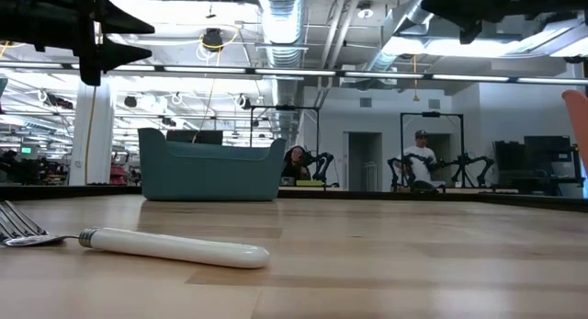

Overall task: Sort silverware by color (type)
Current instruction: Put the white fork into the green bin

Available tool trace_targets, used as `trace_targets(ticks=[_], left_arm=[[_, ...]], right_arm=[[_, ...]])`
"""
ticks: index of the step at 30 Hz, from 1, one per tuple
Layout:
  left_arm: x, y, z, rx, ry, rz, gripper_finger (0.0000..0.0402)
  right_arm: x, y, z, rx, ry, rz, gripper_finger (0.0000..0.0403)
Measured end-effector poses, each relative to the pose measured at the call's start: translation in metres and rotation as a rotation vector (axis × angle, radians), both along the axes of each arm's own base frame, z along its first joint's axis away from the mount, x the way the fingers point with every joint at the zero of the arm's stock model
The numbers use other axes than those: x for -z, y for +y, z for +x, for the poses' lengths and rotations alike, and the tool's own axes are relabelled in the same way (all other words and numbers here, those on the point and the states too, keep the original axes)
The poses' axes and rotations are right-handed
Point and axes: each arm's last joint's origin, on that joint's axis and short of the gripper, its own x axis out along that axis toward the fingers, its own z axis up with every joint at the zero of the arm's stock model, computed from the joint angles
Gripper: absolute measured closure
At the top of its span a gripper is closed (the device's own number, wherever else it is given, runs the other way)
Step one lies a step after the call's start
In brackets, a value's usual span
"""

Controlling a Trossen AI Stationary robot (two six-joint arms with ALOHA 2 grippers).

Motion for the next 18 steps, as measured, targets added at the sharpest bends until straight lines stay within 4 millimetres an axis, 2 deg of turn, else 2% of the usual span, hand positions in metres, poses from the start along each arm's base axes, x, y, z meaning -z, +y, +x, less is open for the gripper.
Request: trace_targets(ticks=[4,14,18], left_arm=[[0.000,0.000,0.000,-0.008,0.011,0.017,0.0167],[-0.001,0.000,0.000,-0.009,0.028,0.055,0.0167],[-0.001,0.000,0.000,-0.004,0.029,0.055,0.0167]], right_arm=[[0.005,0.002,-0.003,-0.070,0.033,0.015,0.0275],[0.050,0.000,-0.008,-0.068,-0.046,0.175,0.0275],[0.055,0.000,-0.009,-0.076,-0.086,0.244,0.0275]])
